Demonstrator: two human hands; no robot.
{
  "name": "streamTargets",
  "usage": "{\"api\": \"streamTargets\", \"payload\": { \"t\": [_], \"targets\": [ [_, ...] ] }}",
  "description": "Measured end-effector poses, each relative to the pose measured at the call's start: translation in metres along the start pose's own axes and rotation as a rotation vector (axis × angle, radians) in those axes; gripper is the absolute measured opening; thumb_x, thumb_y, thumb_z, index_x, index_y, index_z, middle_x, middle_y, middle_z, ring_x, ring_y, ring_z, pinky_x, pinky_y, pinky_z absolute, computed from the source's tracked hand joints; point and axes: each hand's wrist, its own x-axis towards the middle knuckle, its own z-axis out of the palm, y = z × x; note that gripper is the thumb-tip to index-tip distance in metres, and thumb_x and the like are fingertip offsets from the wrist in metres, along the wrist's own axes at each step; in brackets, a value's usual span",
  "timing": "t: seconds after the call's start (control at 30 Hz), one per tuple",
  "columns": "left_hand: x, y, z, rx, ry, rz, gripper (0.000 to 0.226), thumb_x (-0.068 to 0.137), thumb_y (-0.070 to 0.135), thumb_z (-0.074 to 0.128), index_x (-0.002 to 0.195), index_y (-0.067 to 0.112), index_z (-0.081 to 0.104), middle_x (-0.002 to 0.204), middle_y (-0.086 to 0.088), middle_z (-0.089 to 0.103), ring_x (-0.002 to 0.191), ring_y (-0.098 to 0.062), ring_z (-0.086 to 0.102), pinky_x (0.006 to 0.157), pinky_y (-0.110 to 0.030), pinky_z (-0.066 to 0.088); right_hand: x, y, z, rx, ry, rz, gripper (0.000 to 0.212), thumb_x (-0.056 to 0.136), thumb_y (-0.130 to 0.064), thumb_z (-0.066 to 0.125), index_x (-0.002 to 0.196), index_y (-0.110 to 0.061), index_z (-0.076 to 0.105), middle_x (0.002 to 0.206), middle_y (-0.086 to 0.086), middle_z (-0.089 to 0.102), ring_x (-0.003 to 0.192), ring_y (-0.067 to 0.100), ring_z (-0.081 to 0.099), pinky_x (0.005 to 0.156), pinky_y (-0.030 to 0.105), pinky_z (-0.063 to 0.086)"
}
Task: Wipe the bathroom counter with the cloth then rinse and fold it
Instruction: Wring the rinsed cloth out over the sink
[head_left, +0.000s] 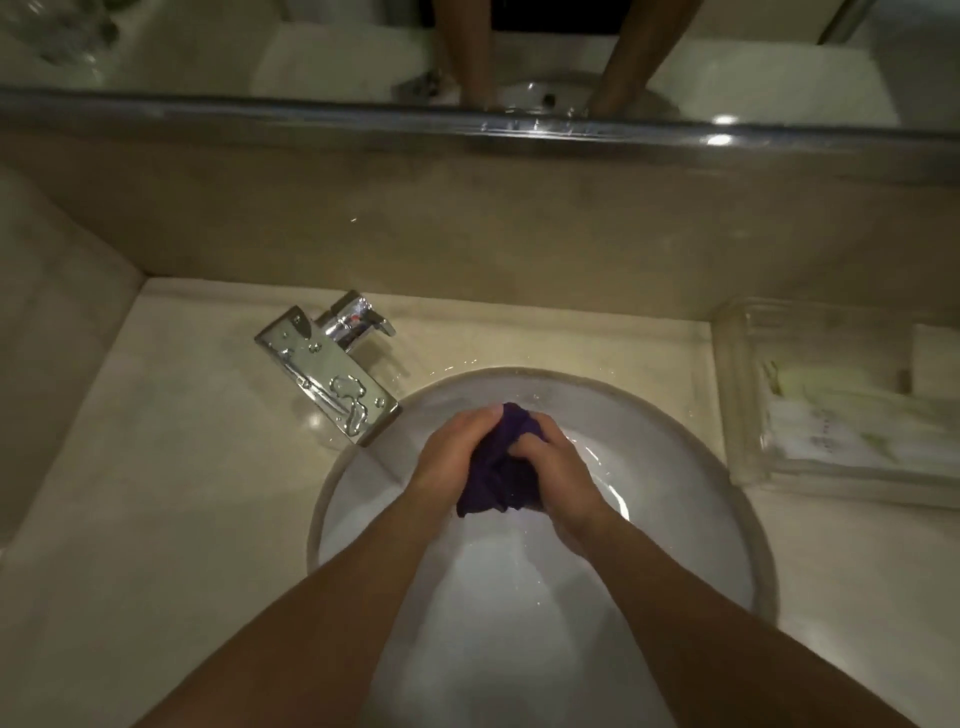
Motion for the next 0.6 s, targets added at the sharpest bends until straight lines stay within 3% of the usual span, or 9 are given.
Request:
{"api": "streamTargets", "payload": {
  "t": [0.07, 0.17, 0.27, 0.33, 0.4, 0.53, 0.6],
  "targets": [
    [-0.012, 0.021, 0.013, 0.017, 0.036, -0.004, 0.035, 0.085, 0.052, 0.069, 0.103, 0.023, 0.074, 0.103, -0.007, 0.076, 0.095, -0.028, 0.073, 0.077, -0.046, 0.062, -0.016, -0.022, -0.001, 0.049, 0.021, -0.008, 0.039, 0.086, -0.056, 0.054, 0.116, -0.033, 0.065, 0.11, 0.003, 0.072, 0.101, 0.026, 0.07, 0.08, 0.046, 0.061],
    [-0.039, 0.053, 0.037, 0.073, 0.038, -0.056, 0.031, 0.082, 0.052, 0.072, 0.094, 0.023, 0.078, 0.09, -0.006, 0.077, 0.08, -0.029, 0.075, 0.063, -0.043, 0.062, -0.04, -0.047, 0.0, 0.044, 0.158, -0.01, 0.069, 0.072, -0.081, 0.046, 0.113, -0.03, 0.068, 0.104, -0.001, 0.075, 0.096, 0.021, 0.072, 0.076, 0.04, 0.061],
    [-0.073, 0.086, 0.064, 0.16, 0.016, 0.051, 0.024, 0.081, 0.042, 0.073, 0.081, 0.018, 0.075, 0.077, -0.012, 0.074, 0.063, -0.037, 0.071, 0.053, -0.04, 0.057, -0.066, -0.072, -0.005, 0.131, 0.303, -0.011, 0.081, 0.07, -0.083, 0.049, 0.106, -0.013, 0.069, 0.095, 0.019, 0.074, 0.074, 0.034, 0.07, 0.051, 0.031, 0.051],
    [-0.094, 0.103, 0.078, 0.199, 0.05, 0.14, 0.02, 0.075, 0.038, 0.071, 0.07, 0.018, 0.07, 0.064, -0.008, 0.07, 0.055, -0.031, 0.064, 0.054, -0.036, 0.052, -0.085, -0.092, -0.008, 0.198, 0.338, -0.008, 0.082, 0.068, -0.08, 0.052, 0.106, -0.009, 0.069, 0.094, 0.026, 0.071, 0.069, 0.038, 0.069, 0.044, 0.032, 0.05],
    [-0.11, 0.115, 0.088, 0.21, 0.089, 0.217, 0.018, 0.068, 0.035, 0.069, 0.06, 0.019, 0.066, 0.055, 0.002, 0.063, 0.056, -0.021, 0.059, 0.062, -0.037, 0.051, -0.103, -0.113, -0.012, 0.302, 0.304, 0.023, 0.078, 0.068, -0.077, 0.056, 0.105, -0.011, 0.071, 0.094, 0.02, 0.073, 0.076, 0.04, 0.072, 0.052, 0.042, 0.057],
    [-0.141, 0.142, 0.101, 0.156, 0.114, 0.309, 0.02, 0.066, 0.036, 0.072, 0.066, 0.017, 0.07, 0.063, -0.002, 0.067, 0.065, -0.021, 0.064, 0.074, -0.045, 0.058, -0.143, -0.156, -0.019, 0.491, 0.118, -0.002, 0.064, 0.083, -0.068, 0.058, 0.109, -0.012, 0.073, 0.084, 0.012, 0.07, 0.073, 0.029, 0.072, 0.06, 0.04, 0.057],
    [-0.153, 0.157, 0.105, 0.124, 0.1, 0.342, 0.02, 0.063, 0.04, 0.072, 0.061, 0.021, 0.068, 0.062, -0.002, 0.065, 0.065, -0.022, 0.063, 0.076, -0.049, 0.057, -0.156, -0.173, -0.019, 0.511, 0.097, -0.024, 0.066, 0.083, -0.067, 0.06, 0.114, -0.01, 0.071, 0.09, 0.013, 0.072, 0.077, 0.03, 0.074, 0.064, 0.043, 0.058]
  ]
}}
